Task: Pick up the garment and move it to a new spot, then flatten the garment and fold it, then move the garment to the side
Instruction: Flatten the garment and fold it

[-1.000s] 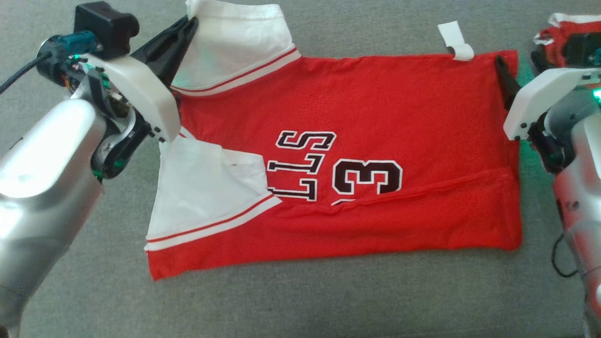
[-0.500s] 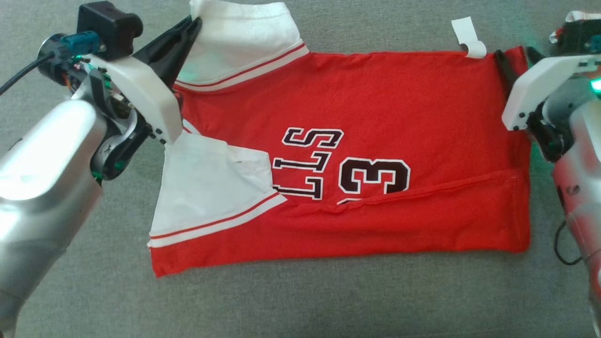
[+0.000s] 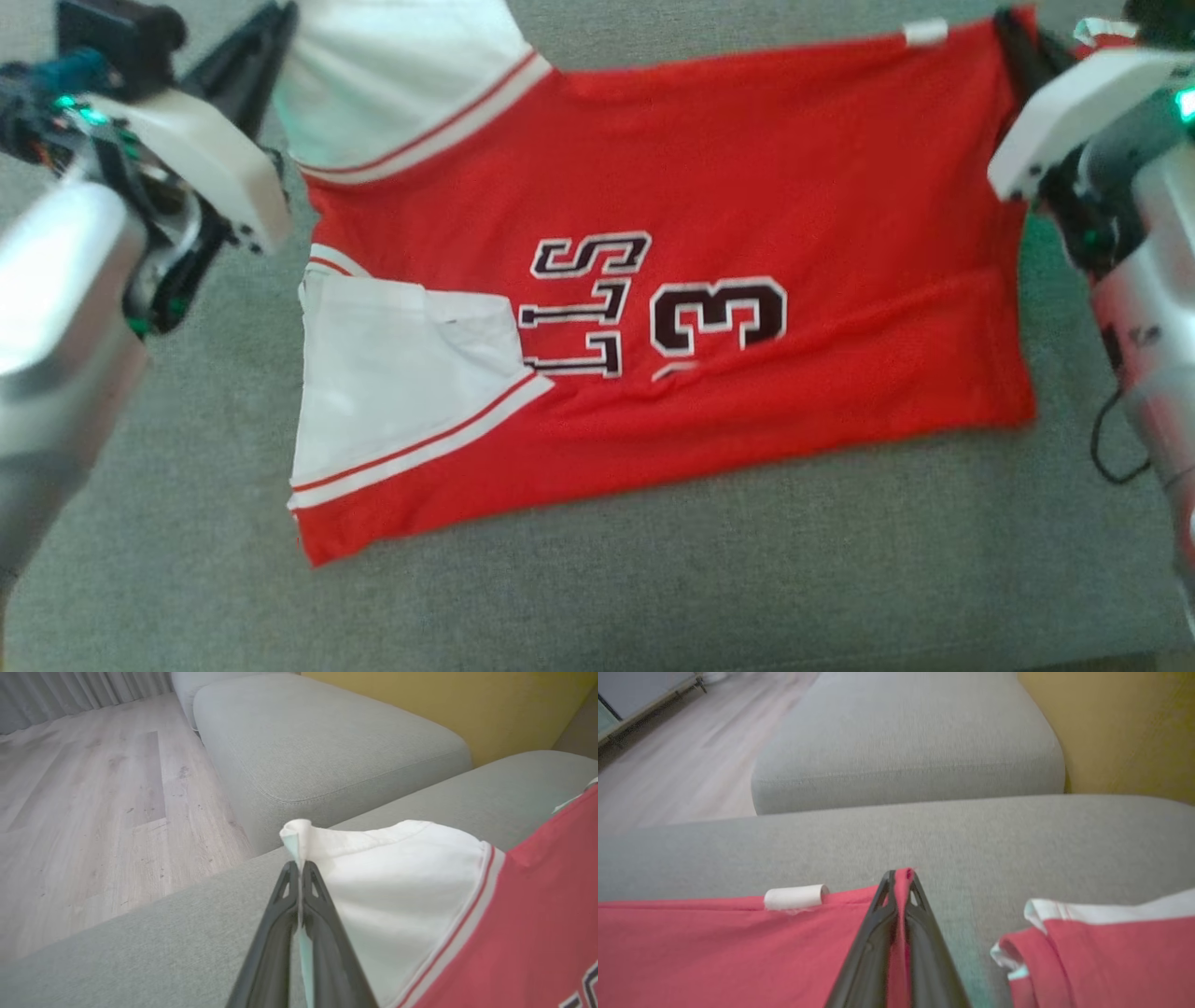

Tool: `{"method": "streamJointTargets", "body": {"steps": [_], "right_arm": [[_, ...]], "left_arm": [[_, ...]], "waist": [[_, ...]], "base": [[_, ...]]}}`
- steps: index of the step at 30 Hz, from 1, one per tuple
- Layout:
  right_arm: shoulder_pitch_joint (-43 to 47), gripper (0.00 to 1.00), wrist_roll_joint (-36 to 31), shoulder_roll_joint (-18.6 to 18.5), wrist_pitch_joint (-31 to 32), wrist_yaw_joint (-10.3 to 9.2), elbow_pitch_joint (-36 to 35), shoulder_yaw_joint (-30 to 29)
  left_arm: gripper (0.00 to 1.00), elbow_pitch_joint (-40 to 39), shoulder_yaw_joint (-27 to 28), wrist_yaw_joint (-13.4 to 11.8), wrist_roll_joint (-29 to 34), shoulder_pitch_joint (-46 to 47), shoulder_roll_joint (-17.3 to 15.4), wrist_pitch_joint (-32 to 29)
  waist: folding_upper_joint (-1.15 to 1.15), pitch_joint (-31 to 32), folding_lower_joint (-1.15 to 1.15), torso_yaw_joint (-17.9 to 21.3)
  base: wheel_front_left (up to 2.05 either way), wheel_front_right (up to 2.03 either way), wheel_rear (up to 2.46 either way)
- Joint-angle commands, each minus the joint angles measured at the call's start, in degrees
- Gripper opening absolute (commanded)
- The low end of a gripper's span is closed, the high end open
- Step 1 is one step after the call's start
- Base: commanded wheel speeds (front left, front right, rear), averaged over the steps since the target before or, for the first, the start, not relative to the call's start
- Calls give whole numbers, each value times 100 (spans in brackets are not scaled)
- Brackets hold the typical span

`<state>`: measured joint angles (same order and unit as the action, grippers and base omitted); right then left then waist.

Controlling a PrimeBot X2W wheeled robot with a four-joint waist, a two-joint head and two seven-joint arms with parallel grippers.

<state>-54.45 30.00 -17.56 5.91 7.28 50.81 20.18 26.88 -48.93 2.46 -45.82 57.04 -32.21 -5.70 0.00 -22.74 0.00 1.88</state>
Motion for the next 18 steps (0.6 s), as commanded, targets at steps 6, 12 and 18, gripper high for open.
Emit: {"method": "streamJointTargets", "body": {"steps": [6,12,18], "right_arm": [[-501,0,138,-109,-249,21,-191,195],[-839,0,174,-77,-477,21,-30,297],[-817,0,317,-72,-608,21,123,503]], "left_arm": [[0,402,355,34,204,854,-170,248],[0,1063,347,141,350,1335,92,593],[0,1477,166,324,384,1354,272,777]], "waist": [[0,-90,0,34],[0,-122,0,16],[0,-43,0,-27]], "base": [[0,0,0],[0,0,0],[0,0,0]]}}
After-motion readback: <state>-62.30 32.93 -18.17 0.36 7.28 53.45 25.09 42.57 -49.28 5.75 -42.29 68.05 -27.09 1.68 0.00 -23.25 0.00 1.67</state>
